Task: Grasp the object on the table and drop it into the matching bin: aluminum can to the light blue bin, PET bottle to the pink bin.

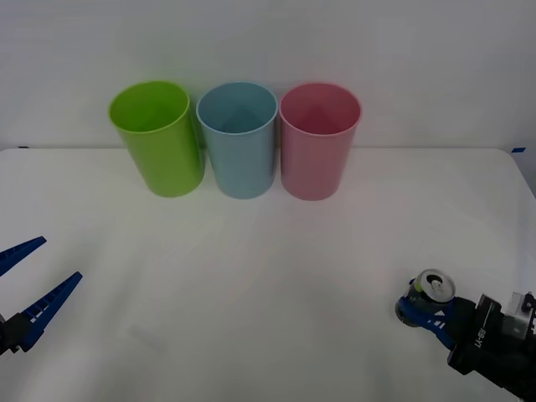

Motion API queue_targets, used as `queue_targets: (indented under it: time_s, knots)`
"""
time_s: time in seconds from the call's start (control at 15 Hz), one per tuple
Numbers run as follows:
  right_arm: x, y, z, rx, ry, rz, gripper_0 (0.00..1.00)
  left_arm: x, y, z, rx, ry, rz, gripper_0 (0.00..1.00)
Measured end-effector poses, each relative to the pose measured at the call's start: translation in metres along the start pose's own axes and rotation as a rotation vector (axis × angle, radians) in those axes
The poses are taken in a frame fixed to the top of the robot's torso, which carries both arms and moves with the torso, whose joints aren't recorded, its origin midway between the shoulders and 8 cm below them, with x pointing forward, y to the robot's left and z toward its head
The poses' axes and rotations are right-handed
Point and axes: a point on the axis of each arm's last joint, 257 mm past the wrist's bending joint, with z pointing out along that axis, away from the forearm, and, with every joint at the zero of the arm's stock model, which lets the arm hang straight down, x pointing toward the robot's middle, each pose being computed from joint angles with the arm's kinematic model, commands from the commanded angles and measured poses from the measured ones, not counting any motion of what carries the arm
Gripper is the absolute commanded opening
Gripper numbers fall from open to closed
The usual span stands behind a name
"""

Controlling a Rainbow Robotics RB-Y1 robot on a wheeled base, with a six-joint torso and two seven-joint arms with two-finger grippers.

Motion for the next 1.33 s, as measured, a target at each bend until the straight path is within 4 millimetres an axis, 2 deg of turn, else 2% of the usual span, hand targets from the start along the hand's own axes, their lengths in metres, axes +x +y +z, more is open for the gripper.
queue_targets:
  time_s: [0.4, 0.6, 1.33]
  knots:
    - [-0.057, -0.010, 0.041, -0.050, -0.078, 0.018, 0.00, 0.000, 0.000, 0.000, 0.000, 0.000, 0.000, 1.00]
    - [-0.081, -0.019, 0.063, -0.082, -0.106, -0.031, 0.00, 0.000, 0.000, 0.000, 0.000, 0.000, 0.000, 1.00]
    - [-0.159, -0.049, 0.165, -0.099, -0.177, -0.081, 0.00, 0.000, 0.000, 0.000, 0.000, 0.000, 0.000, 1.00]
